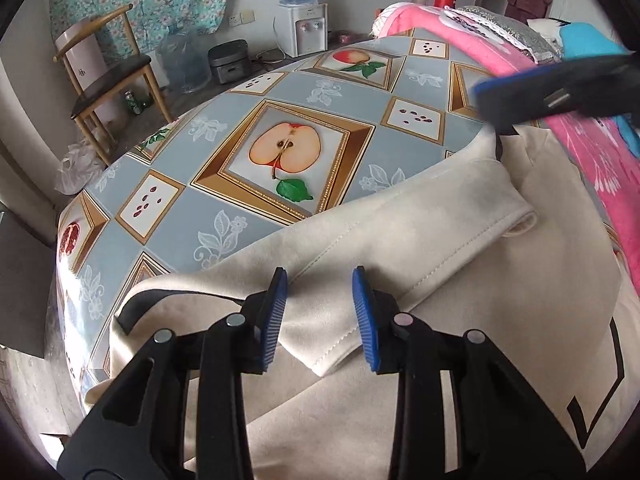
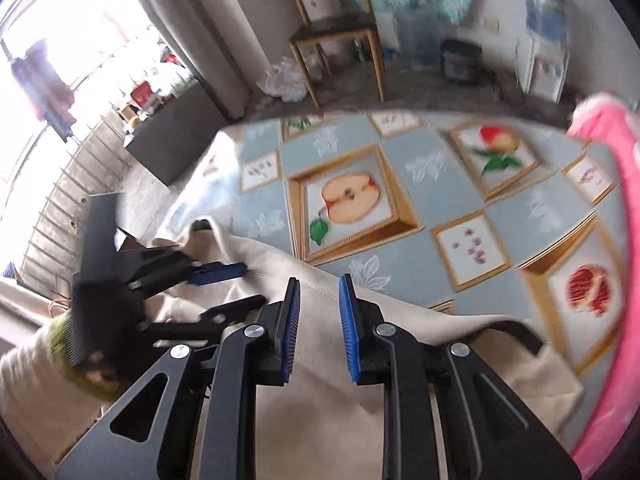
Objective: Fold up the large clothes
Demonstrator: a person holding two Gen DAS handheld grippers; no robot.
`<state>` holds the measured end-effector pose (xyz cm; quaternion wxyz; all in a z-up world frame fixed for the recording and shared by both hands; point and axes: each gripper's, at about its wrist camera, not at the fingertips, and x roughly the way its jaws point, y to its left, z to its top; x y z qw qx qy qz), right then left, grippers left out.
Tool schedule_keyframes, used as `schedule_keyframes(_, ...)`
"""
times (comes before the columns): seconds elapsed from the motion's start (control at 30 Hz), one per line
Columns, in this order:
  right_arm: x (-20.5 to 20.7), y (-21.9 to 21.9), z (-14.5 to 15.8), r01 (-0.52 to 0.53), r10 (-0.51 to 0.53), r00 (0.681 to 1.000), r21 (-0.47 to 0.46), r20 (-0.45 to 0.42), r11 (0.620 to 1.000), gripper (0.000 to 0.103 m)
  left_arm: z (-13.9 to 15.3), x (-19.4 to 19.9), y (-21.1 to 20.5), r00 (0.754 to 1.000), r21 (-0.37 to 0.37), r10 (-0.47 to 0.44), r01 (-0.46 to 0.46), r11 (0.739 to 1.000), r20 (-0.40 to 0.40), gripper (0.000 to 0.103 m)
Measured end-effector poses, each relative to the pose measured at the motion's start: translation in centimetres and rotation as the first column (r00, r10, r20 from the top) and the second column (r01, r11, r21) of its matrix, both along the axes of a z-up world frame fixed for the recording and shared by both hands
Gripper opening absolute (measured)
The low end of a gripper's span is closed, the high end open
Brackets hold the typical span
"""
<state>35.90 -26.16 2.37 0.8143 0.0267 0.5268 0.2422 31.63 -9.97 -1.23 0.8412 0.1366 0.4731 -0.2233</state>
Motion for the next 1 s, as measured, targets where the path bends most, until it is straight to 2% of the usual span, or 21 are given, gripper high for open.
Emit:
schedule_keyframes(0.1,0.2,2.3,-4.6,-0.038,0.032,0.996,-0.063,-0.087,0.997,0.019,0.2,-0.2,0.6,1.000,-0.015,-0.010,0.010,1.000,-0.005,0.031)
schedule_keyframes(0.13,-0.3,2.7,-5.3,-0.054,0.046,0.995,-0.083,-0.090,0.995,0.019,0.6,-0.3,1.3,1.000,-0.030,-0.010,0.010,0.999,-0.004,0.032)
schedule_keyframes(0.23,-1.3,2.9,-5.3,-0.095,0.085,0.992,-0.110,-0.093,0.989,0.019,1.0,-0.3,2.6,1.000,-0.052,-0.012,0.012,0.999,-0.007,0.032)
schedule_keyframes(0.4,-0.9,3.2,-3.4,-0.088,0.085,0.996,-0.072,-0.034,0.994,0.019,0.0,0.4,3.4,1.000,-0.008,0.001,-0.001,1.000,-0.029,0.032)
schedule_keyframes(0.47,-0.5,3.9,-4.2,-0.098,0.095,0.995,-0.075,-0.042,0.992,0.019,0.0,0.6,3.9,0.999,-0.036,0.024,-0.026,0.999,-0.034,0.032)
schedule_keyframes(0.53,-0.7,4.5,-5.5,-0.129,0.125,0.991,-0.104,-0.043,0.986,0.019,0.3,0.8,4.6,0.998,-0.095,0.045,-0.048,0.994,-0.041,0.032)
schedule_keyframes(0.63,-1.4,5.0,-5.2,-0.165,0.162,0.986,-0.162,-0.032,0.973,0.019,1.1,0.9,5.0,0.998,-0.155,0.052,-0.056,0.986,-0.033,0.032)
schedule_keyframes(0.7,-2.2,5.6,-5.4,-0.207,0.203,0.978,-0.238,-0.038,0.949,0.019,1.1,1.0,4.4,0.999,-0.140,0.038,-0.041,0.989,-0.029,0.032)
schedule_keyframes(0.73,-3.0,5.8,-5.5,-0.230,0.232,0.972,-0.289,-0.029,0.929,0.019,0.7,1.1,3.9,0.999,-0.112,0.034,-0.038,0.993,-0.033,0.032)
schedule_keyframes(0.8,-3.7,5.9,-5.3,-0.244,0.252,0.968,-0.330,-0.018,0.912,0.019,-0.5,1.3,2.7,0.998,-0.040,0.033,-0.035,0.999,-0.051,0.032)
schedule_keyframes(0.87,-3.9,5.0,-4.5,-0.212,0.217,0.976,-0.327,-0.021,0.921,0.019,-1.4,1.3,2.1,0.999,0.025,0.032,-0.031,0.999,-0.038,0.033)
schedule_keyframes(0.93,-3.6,2.8,-3.3,-0.132,0.130,0.991,-0.245,-0.026,0.960,0.021,-1.5,1.1,1.9,1.000,0.040,0.021,-0.020,0.999,-0.016,0.033)
schedule_keyframes(0.97,-3.4,1.2,-2.6,-0.071,0.066,0.997,-0.191,-0.034,0.979,0.026,-1.5,1.1,2.0,1.000,0.037,0.021,-0.020,0.999,-0.015,0.033)
schedule_keyframes(1.0,-3.2,-0.7,-2.2,0.007,-0.015,0.998,-0.140,-0.054,0.990,0.043,-1.5,1.1,2.2,1.000,0.033,0.020,-0.020,0.999,-0.015,0.034)
